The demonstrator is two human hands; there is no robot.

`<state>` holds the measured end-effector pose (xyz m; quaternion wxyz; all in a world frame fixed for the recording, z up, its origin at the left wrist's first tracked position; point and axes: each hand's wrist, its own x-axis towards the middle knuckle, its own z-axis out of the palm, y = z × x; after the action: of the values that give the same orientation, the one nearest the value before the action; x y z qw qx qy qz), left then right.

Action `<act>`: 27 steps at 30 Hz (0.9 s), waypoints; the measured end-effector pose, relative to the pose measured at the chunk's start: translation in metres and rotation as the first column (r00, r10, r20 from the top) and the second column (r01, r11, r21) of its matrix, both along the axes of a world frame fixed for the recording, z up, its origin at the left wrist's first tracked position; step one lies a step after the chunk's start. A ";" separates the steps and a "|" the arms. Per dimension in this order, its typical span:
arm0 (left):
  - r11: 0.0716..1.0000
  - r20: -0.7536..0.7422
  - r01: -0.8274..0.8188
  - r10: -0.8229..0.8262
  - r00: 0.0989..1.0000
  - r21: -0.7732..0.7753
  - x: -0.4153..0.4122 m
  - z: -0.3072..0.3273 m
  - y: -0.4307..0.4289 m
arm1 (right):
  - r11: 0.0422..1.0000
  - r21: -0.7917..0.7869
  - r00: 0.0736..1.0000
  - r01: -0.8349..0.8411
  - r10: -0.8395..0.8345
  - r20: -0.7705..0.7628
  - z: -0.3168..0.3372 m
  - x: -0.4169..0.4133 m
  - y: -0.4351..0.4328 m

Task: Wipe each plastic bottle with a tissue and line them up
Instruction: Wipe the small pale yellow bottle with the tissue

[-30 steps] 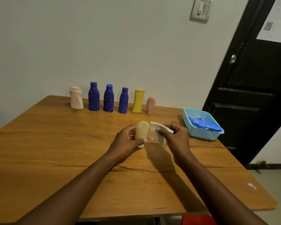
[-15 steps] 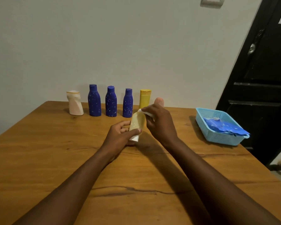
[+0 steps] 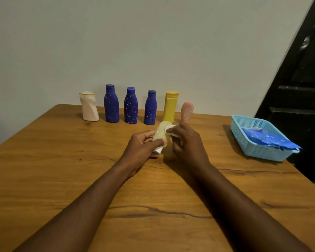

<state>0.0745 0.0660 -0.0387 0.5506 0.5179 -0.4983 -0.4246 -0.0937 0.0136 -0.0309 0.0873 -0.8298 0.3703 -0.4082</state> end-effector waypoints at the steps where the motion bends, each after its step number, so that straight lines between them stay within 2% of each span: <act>1: 1.000 0.007 0.011 -0.011 1.000 0.003 0.000 0.000 0.000 | 1.000 -0.011 0.999 0.028 -0.028 0.038 0.000 -0.001 -0.003; 5: 0.999 0.048 0.039 -0.039 0.998 -0.005 -0.001 0.002 0.001 | 0.997 -0.018 0.990 0.073 -0.071 0.119 -0.001 -0.003 -0.009; 10: 0.998 0.071 0.064 -0.063 0.995 -0.008 0.000 0.005 0.002 | 0.999 0.020 0.991 0.032 -0.034 0.127 -0.001 -0.003 -0.004; 13: 0.997 0.048 0.076 -0.076 0.996 -0.005 0.003 0.005 0.005 | 0.991 0.081 0.994 -0.107 0.105 0.020 0.002 -0.001 0.007; 16: 0.992 0.028 0.122 -0.123 0.992 0.003 0.007 0.007 0.008 | 0.977 0.154 0.985 -0.145 0.158 -0.077 0.004 0.001 0.014; 19: 0.989 0.029 0.144 -0.145 0.989 0.024 0.009 0.010 0.010 | 0.985 0.135 0.993 -0.104 0.109 -0.035 0.005 -0.002 0.013; 24: 0.986 0.036 0.157 -0.160 0.986 0.059 0.008 0.010 0.009 | 0.996 0.047 0.993 0.070 -0.074 0.091 0.006 -0.006 0.006; 27: 0.985 0.057 0.159 -0.163 0.985 0.061 0.006 0.011 0.008 | 0.994 0.029 0.982 0.108 -0.111 0.150 0.006 -0.008 0.001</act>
<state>0.0808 0.0741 -0.0281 0.4840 0.5041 -0.5433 -0.4653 -0.1017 0.0147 -0.0247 0.1010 -0.7740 0.4117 -0.4703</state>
